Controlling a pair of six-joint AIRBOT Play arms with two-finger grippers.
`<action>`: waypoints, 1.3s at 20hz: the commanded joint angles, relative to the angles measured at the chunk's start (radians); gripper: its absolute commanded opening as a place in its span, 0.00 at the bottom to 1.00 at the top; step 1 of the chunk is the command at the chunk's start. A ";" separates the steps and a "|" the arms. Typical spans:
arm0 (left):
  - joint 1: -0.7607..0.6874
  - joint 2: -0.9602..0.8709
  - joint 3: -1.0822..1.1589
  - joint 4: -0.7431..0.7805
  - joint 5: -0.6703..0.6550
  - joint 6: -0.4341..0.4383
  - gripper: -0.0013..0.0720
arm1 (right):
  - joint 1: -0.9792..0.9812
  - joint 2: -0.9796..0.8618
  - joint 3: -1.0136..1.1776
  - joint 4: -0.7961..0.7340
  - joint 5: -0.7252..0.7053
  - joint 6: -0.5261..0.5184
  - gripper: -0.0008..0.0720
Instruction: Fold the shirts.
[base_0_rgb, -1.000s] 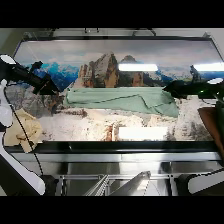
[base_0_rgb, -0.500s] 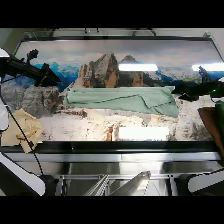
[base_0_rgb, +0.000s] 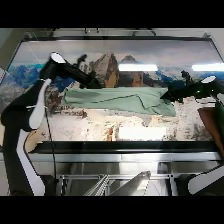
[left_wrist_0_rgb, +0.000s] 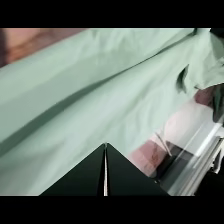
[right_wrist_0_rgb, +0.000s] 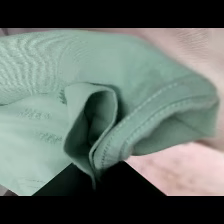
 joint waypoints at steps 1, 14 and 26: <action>-0.132 -0.082 0.000 -0.004 0.114 -0.023 0.02 | -0.011 0.008 0.003 0.015 0.024 0.004 0.04; -0.271 -0.130 0.038 -0.142 0.142 -0.087 0.02 | -0.012 0.378 0.097 0.387 0.255 -0.018 0.04; 0.195 0.280 0.038 -0.294 -0.269 0.036 0.02 | 0.603 0.262 0.115 0.394 -0.182 0.013 0.05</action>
